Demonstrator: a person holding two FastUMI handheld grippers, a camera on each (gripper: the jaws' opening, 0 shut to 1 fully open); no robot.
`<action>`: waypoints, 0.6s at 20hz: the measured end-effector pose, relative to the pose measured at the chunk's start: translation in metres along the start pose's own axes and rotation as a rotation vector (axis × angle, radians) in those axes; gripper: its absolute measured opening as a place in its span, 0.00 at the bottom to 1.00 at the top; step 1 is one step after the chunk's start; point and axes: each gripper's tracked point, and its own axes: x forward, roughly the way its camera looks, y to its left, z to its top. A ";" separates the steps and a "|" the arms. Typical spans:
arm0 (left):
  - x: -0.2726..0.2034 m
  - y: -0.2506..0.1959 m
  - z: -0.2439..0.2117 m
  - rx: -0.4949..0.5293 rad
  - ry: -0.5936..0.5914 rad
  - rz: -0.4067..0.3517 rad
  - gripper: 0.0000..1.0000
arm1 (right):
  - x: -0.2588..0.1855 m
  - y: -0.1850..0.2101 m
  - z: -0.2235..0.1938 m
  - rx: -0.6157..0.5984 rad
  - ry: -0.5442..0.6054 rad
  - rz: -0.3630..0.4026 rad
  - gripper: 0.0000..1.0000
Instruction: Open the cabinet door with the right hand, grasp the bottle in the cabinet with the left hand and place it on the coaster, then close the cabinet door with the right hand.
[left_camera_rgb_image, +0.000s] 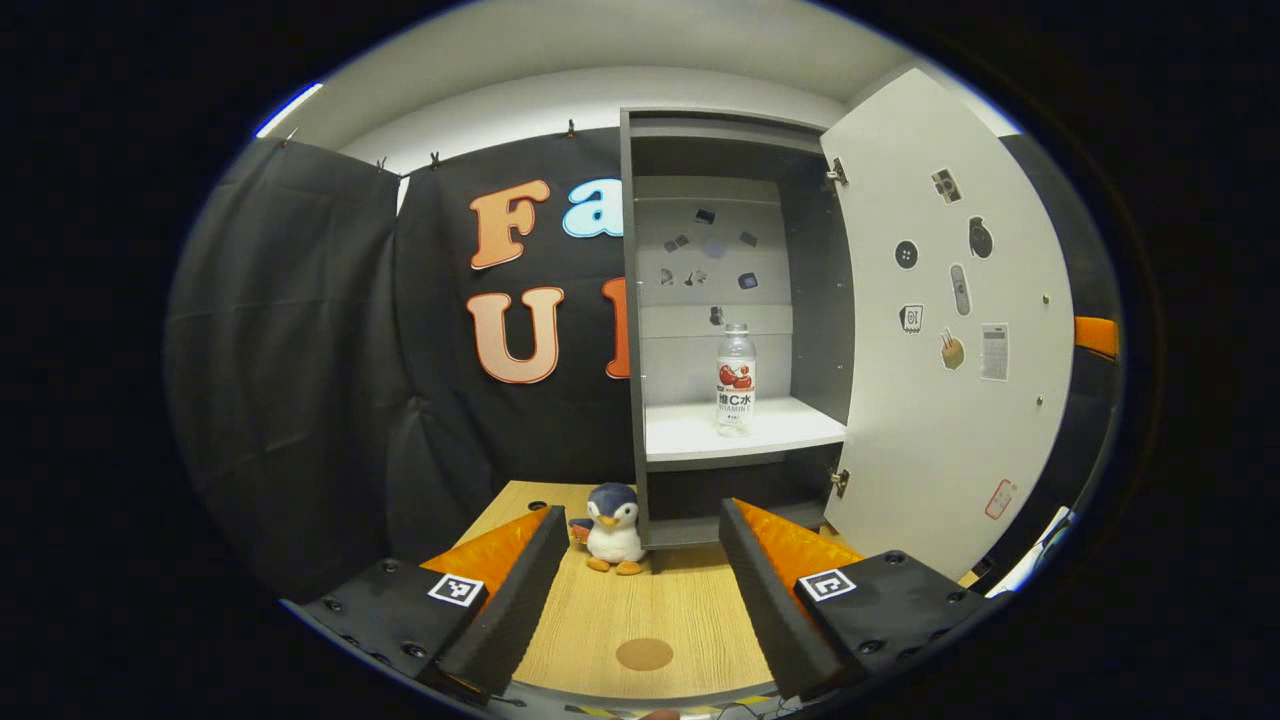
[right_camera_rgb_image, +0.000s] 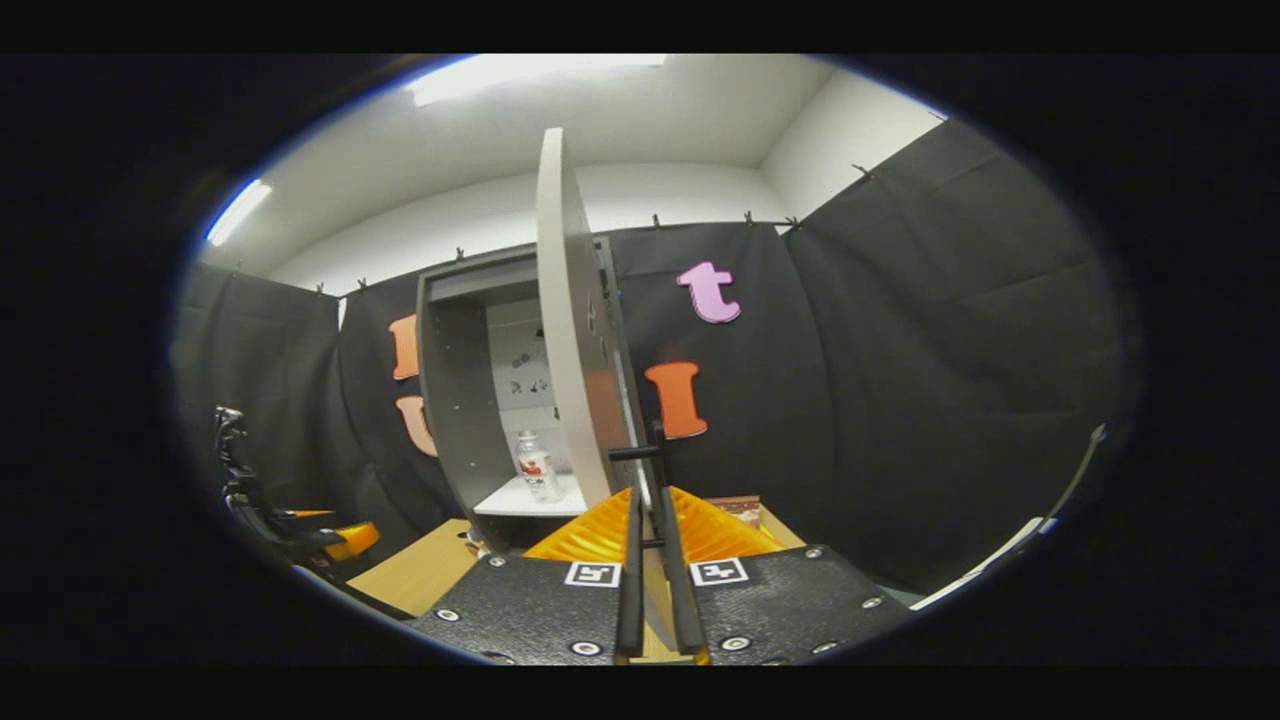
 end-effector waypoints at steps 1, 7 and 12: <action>0.009 -0.004 0.005 0.001 -0.008 -0.017 0.98 | -0.008 0.009 0.005 0.006 -0.016 0.007 0.00; 0.091 -0.031 0.022 0.006 -0.061 -0.123 0.99 | -0.030 0.073 0.000 -0.026 -0.033 0.039 0.25; 0.174 -0.068 0.027 0.002 -0.073 -0.231 0.99 | -0.001 0.123 -0.019 -0.065 -0.005 0.032 0.46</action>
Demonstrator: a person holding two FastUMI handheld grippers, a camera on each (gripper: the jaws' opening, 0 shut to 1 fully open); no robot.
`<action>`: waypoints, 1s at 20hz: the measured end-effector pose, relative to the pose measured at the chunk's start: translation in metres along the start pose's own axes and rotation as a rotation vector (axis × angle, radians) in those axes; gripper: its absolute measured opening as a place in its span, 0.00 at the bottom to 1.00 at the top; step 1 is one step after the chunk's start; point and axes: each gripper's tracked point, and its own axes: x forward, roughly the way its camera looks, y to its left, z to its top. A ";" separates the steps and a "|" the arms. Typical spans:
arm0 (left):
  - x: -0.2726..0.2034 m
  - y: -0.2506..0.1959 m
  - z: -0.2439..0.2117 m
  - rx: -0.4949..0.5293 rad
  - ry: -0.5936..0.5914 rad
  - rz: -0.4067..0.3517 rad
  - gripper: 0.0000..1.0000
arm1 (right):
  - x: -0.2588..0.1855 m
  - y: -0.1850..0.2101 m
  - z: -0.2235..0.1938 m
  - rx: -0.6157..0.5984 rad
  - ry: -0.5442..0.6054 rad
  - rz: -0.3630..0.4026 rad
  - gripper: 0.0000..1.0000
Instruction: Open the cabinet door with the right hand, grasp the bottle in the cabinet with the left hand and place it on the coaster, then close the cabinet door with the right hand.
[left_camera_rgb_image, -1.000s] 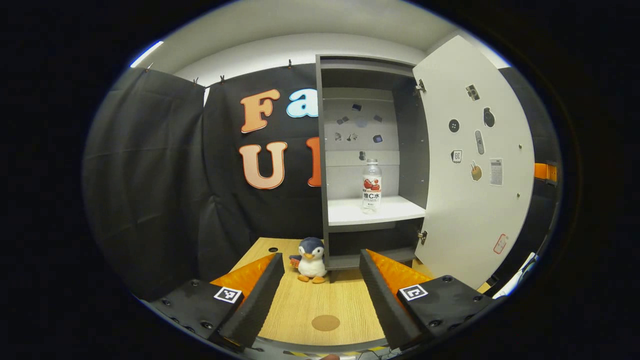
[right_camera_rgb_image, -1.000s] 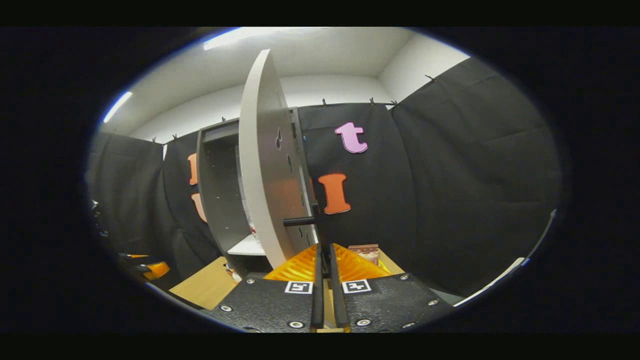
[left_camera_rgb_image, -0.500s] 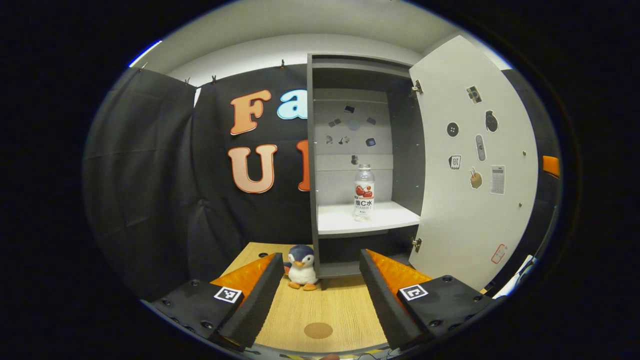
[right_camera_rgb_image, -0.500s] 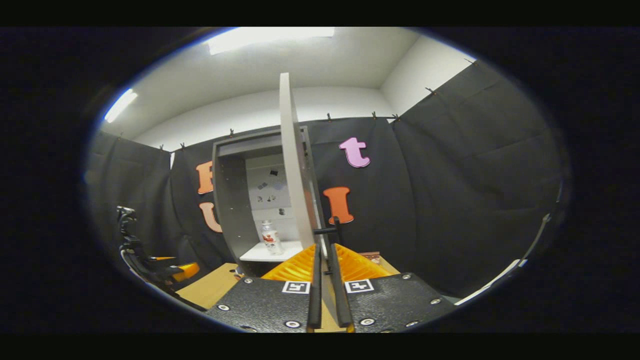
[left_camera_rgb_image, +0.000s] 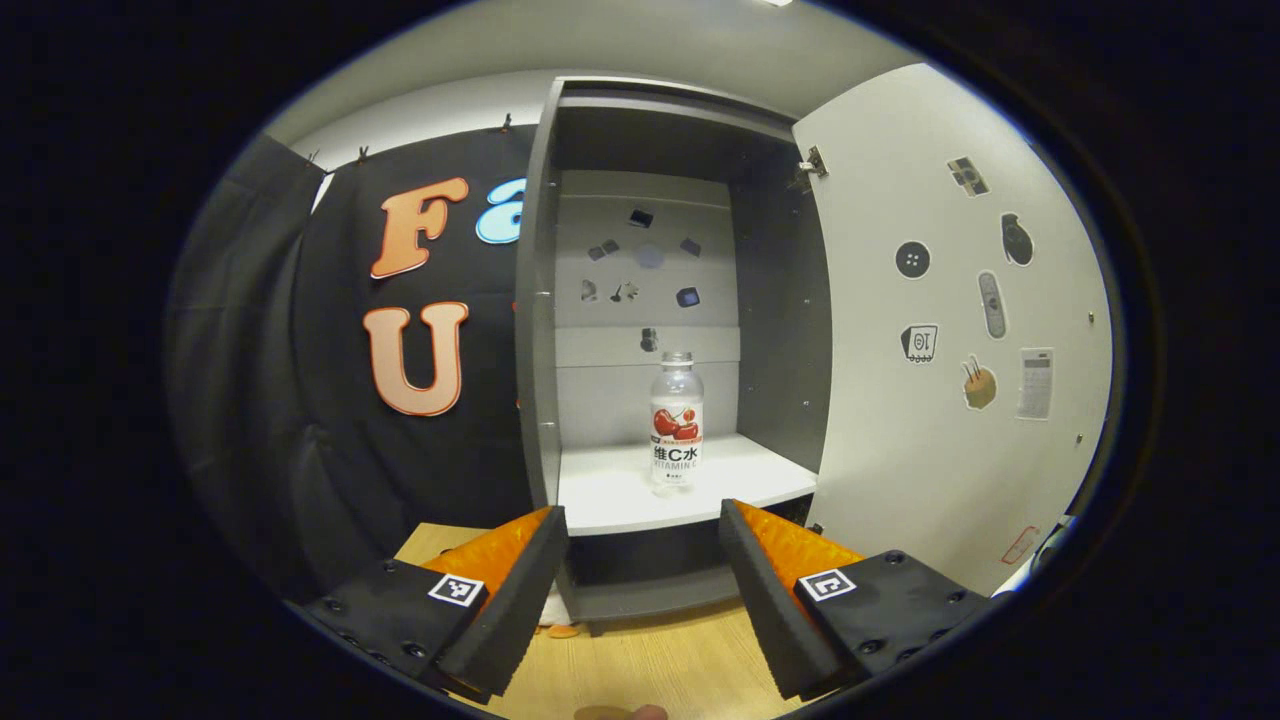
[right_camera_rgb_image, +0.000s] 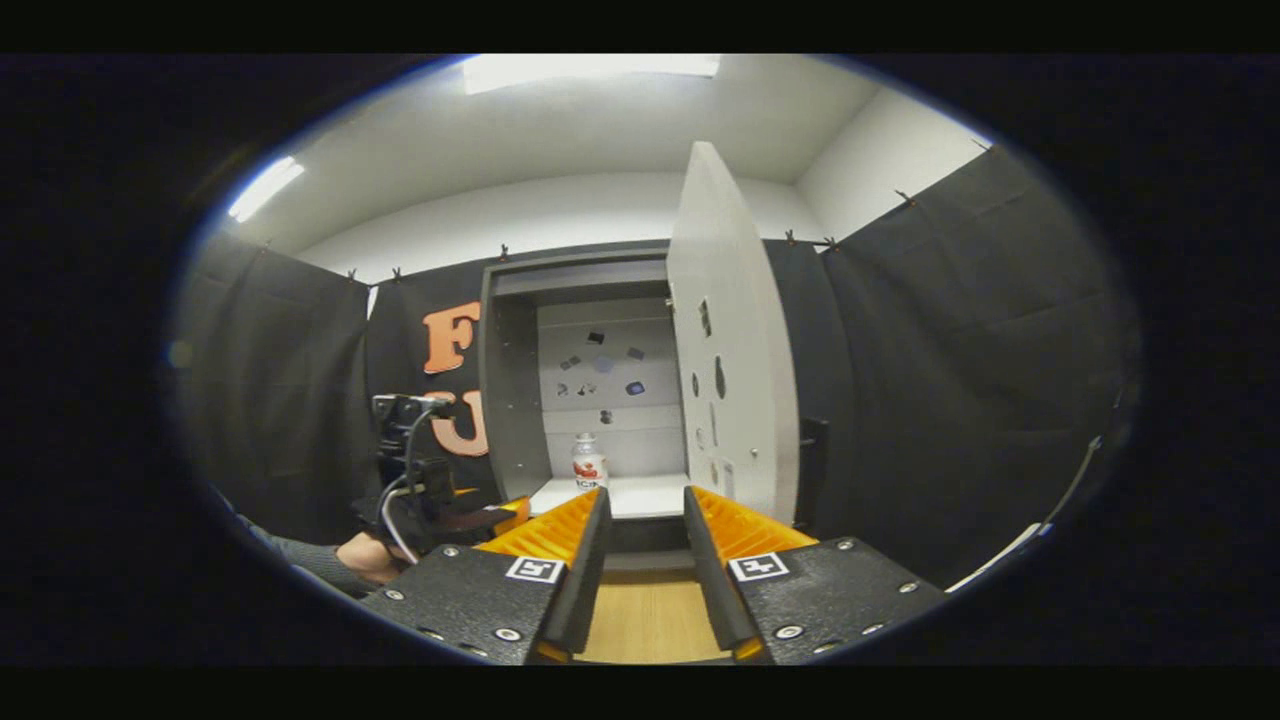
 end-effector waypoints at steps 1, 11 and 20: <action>0.018 -0.005 0.001 -0.002 0.000 -0.022 0.98 | 0.008 0.007 -0.006 0.002 0.004 -0.009 0.55; 0.152 -0.021 0.006 -0.004 -0.029 -0.117 0.99 | 0.064 0.015 -0.062 0.042 0.112 -0.137 0.80; 0.228 -0.031 0.003 -0.007 -0.035 -0.132 0.99 | 0.091 -0.003 -0.082 0.044 0.186 -0.221 0.82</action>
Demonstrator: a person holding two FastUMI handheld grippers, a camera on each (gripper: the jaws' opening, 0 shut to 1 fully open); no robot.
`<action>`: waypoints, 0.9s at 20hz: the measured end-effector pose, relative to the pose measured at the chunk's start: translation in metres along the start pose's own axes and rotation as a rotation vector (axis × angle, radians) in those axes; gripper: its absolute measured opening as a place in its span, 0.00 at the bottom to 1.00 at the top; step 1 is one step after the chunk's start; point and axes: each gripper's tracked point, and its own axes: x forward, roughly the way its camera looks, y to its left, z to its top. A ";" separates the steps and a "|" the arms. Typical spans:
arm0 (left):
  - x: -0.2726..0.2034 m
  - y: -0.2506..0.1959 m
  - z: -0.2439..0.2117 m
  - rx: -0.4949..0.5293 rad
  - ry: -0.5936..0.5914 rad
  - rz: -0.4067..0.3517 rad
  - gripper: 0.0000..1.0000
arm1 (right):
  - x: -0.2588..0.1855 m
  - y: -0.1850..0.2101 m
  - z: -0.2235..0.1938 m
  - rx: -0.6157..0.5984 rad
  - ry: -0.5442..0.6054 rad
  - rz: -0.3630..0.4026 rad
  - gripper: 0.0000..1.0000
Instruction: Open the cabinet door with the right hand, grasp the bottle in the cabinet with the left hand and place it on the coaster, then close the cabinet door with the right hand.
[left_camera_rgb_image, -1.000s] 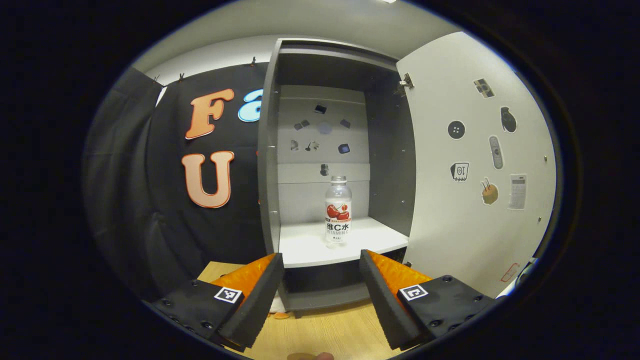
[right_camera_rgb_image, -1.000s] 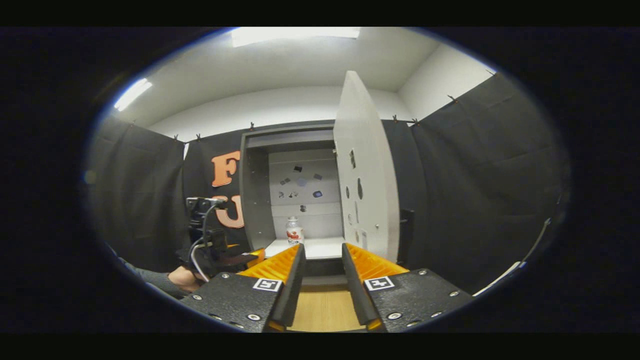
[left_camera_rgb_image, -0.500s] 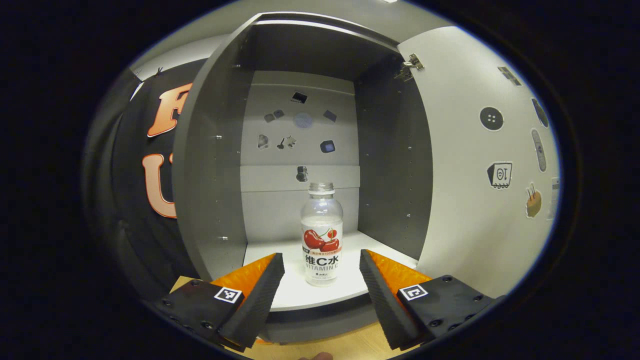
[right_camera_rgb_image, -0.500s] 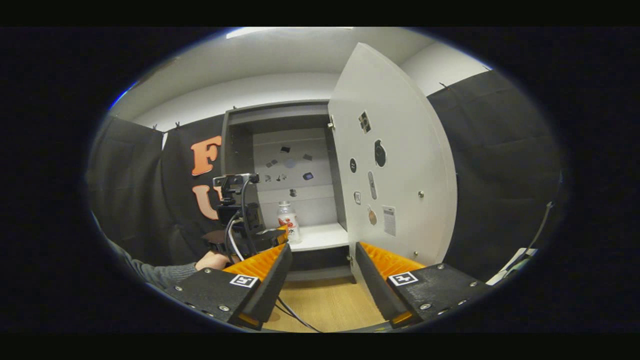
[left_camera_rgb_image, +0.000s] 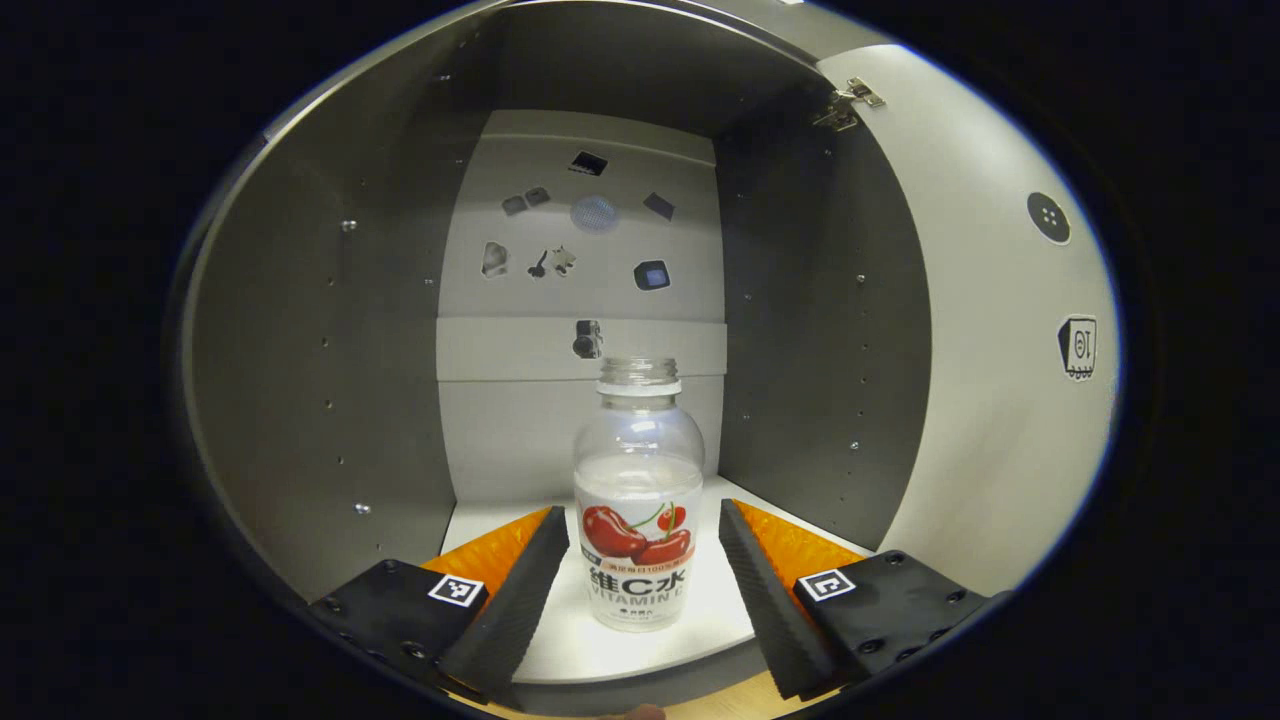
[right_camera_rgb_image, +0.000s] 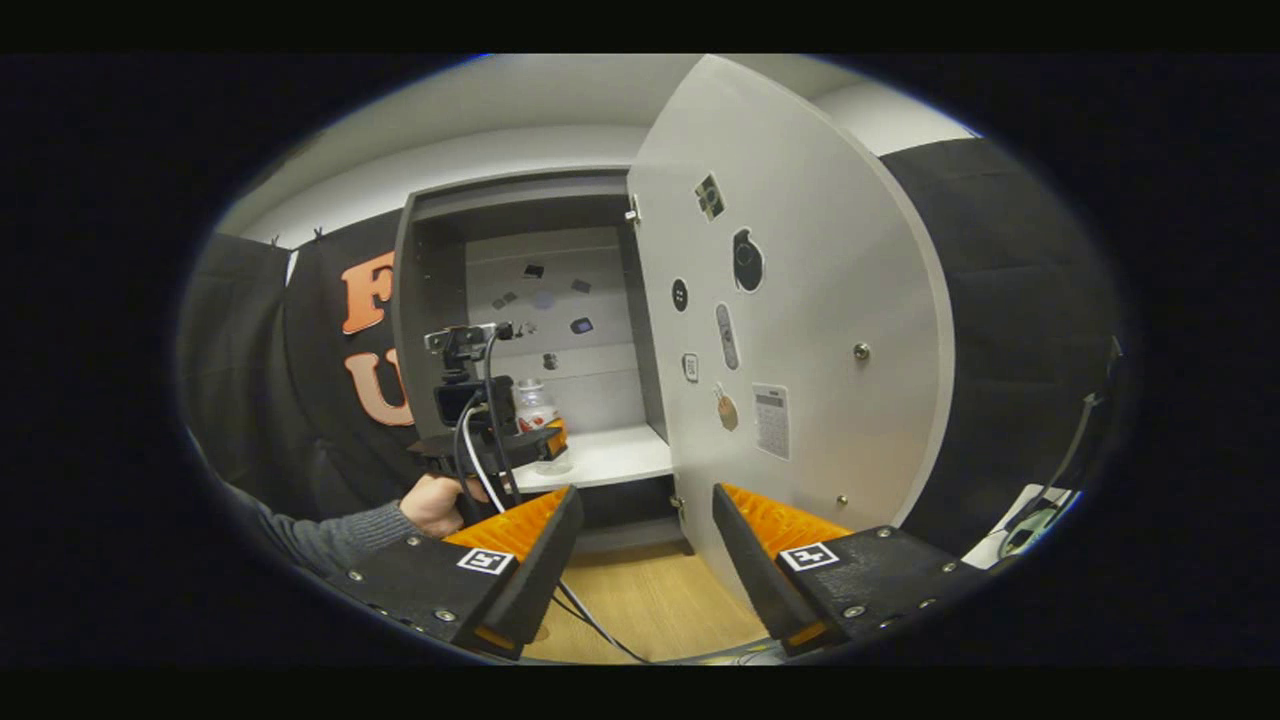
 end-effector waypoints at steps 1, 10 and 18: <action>0.006 -0.002 -0.002 -0.001 0.002 -0.005 0.99 | 0.003 -0.002 0.000 -0.003 0.005 -0.008 0.82; 0.010 0.003 0.003 -0.004 -0.017 0.009 0.85 | 0.012 -0.009 -0.010 0.002 0.042 -0.039 0.82; -0.095 0.014 0.045 0.050 -0.133 0.073 0.86 | -0.030 -0.003 -0.012 0.025 0.041 0.052 0.82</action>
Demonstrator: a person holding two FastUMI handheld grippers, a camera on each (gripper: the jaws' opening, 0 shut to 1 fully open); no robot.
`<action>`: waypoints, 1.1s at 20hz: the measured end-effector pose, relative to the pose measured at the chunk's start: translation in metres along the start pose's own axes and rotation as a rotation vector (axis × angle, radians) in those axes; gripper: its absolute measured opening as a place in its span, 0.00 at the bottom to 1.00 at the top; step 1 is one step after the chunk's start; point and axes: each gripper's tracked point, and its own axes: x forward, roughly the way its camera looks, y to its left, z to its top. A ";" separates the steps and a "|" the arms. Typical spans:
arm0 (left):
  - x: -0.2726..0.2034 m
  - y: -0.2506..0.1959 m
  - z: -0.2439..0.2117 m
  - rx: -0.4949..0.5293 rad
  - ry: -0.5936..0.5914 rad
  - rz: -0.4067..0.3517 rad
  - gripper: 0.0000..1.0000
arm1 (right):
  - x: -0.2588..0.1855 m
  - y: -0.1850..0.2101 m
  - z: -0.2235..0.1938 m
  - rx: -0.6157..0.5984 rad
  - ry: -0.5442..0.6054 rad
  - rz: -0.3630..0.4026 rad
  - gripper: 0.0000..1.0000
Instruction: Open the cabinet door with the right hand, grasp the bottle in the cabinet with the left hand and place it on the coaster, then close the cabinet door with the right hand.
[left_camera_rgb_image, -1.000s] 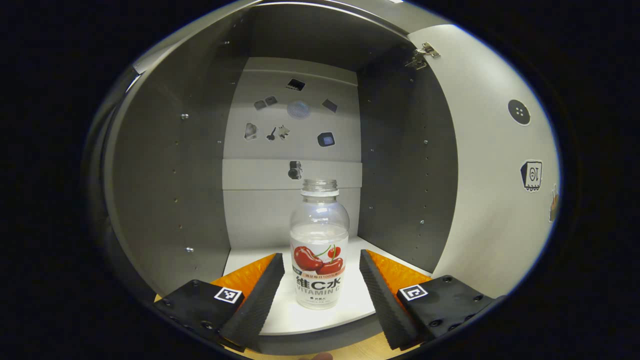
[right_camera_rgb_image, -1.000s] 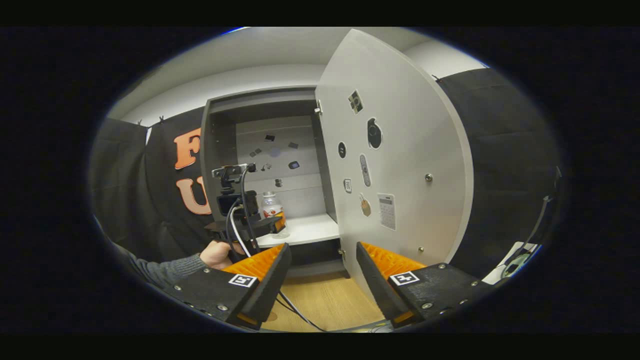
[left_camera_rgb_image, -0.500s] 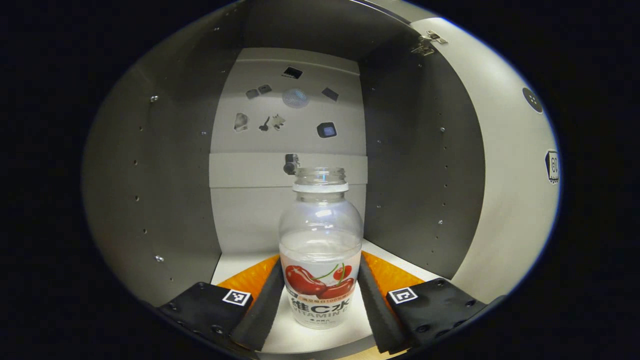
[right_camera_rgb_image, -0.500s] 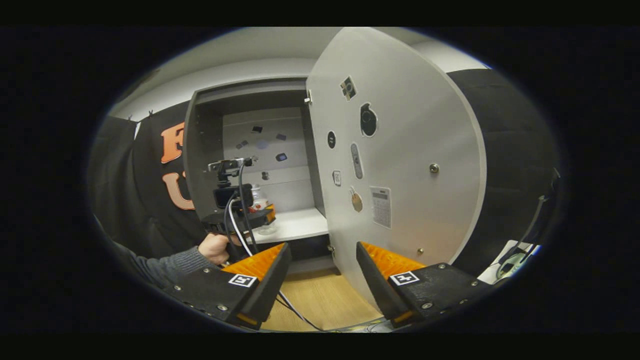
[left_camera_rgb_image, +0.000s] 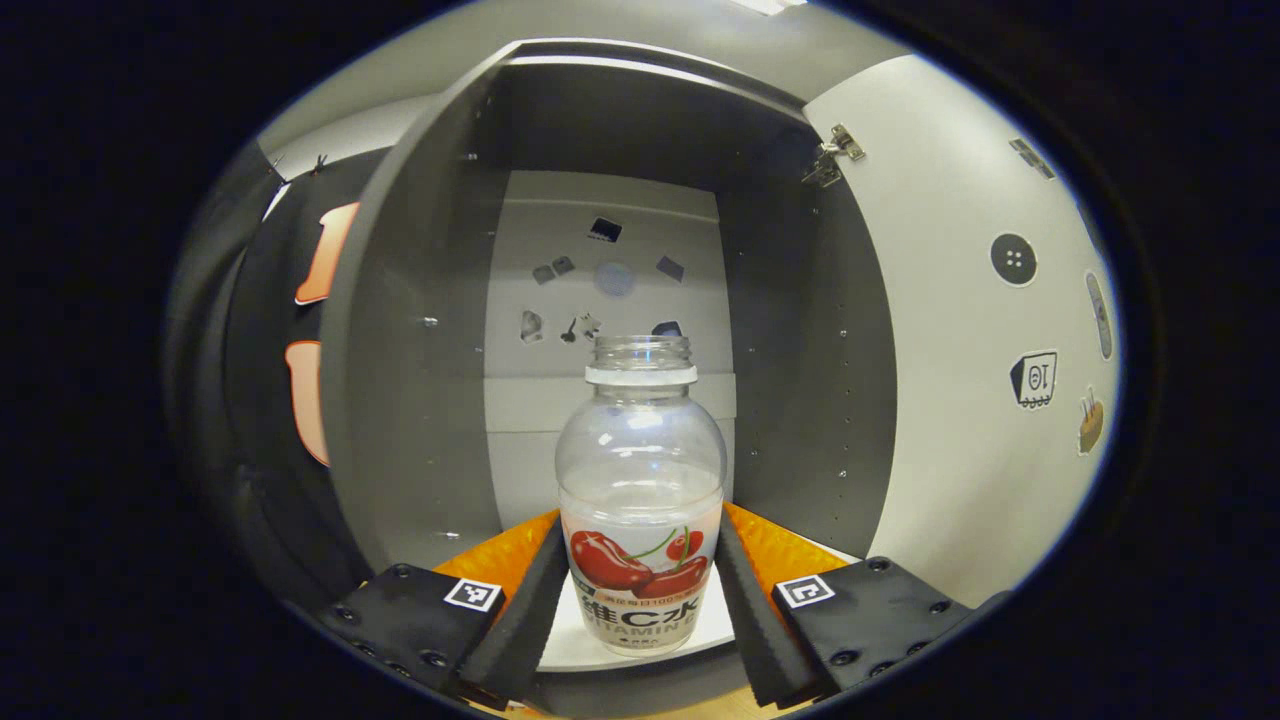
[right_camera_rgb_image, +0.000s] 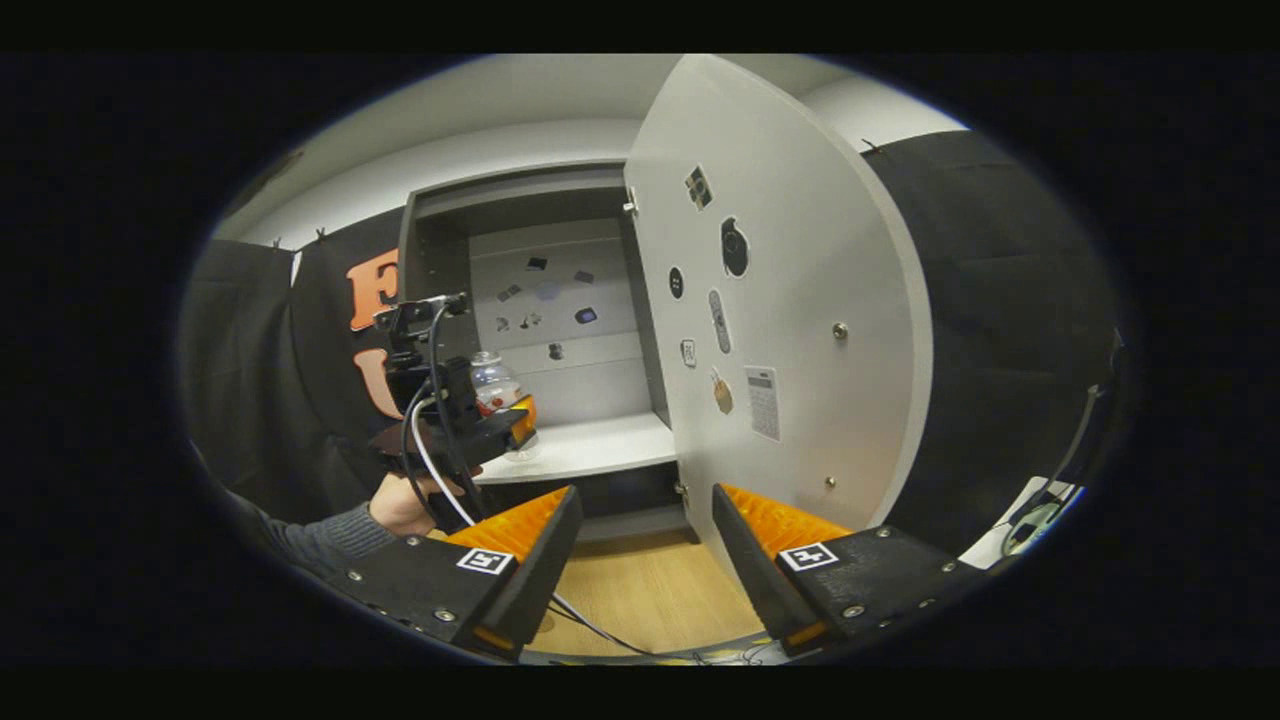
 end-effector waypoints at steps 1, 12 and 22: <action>-0.016 0.002 0.000 0.009 -0.004 0.014 0.85 | -0.006 -0.002 -0.002 -0.001 0.006 0.006 0.82; -0.184 0.006 -0.135 -0.052 0.188 0.085 0.85 | -0.075 -0.034 -0.055 0.084 0.117 0.038 0.82; -0.250 0.033 -0.295 0.004 0.315 0.192 0.85 | -0.072 -0.044 -0.128 0.011 0.283 0.040 0.82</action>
